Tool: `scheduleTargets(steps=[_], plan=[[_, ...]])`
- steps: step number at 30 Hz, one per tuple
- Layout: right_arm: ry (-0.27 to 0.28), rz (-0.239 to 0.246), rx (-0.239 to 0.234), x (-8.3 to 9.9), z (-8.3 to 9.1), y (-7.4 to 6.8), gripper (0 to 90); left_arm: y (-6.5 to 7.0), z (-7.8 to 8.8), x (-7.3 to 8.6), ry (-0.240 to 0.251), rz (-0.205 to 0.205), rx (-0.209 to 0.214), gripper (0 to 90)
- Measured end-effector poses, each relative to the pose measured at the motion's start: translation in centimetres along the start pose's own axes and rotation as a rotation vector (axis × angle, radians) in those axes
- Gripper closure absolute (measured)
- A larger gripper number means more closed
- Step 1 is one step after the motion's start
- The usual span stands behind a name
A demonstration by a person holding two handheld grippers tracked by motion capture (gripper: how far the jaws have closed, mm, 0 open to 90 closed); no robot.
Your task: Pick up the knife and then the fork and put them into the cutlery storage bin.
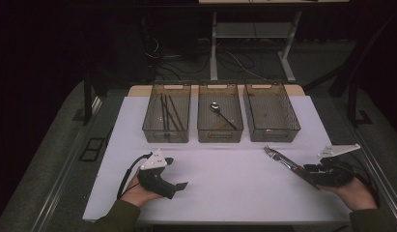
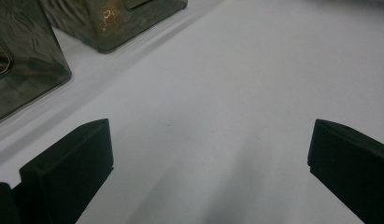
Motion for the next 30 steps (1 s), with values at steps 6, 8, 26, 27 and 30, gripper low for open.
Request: scheduleTargets(steps=[6,8,26,27,30], plan=[[-0.027,0.012,-0.048,-1.5,-1.4,0.4,69.1,0.0,0.0,0.0,0.000,0.000,0.001,0.0],[-0.044,0.016,-0.055,-1.9,-2.0,0.6,69.7,0.0,0.0,0.0,-0.001,0.000,0.001,0.0],[-0.137,0.058,-0.041,-1.8,-4.0,1.4,73.2,0.1,0.0,0.0,-0.003,-0.002,0.005,0.0],[-0.142,0.061,-0.041,-1.7,-4.1,1.4,73.3,0.1,0.0,0.0,-0.002,-0.003,0.005,0.0],[-0.146,0.062,-0.045,-1.6,-4.3,1.4,74.2,0.1,0.0,0.0,-0.001,-0.002,0.006,0.0]])
Point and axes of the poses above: each handheld gripper's, and its own axes: z roughly backward along the jaws, x roughly out of its underside, y roughly to its right, the point moved 9 cm from there along -z, roughly forward along the jaws, and after that the axes turned 13 degrees about -x, right-handed, at the moved point
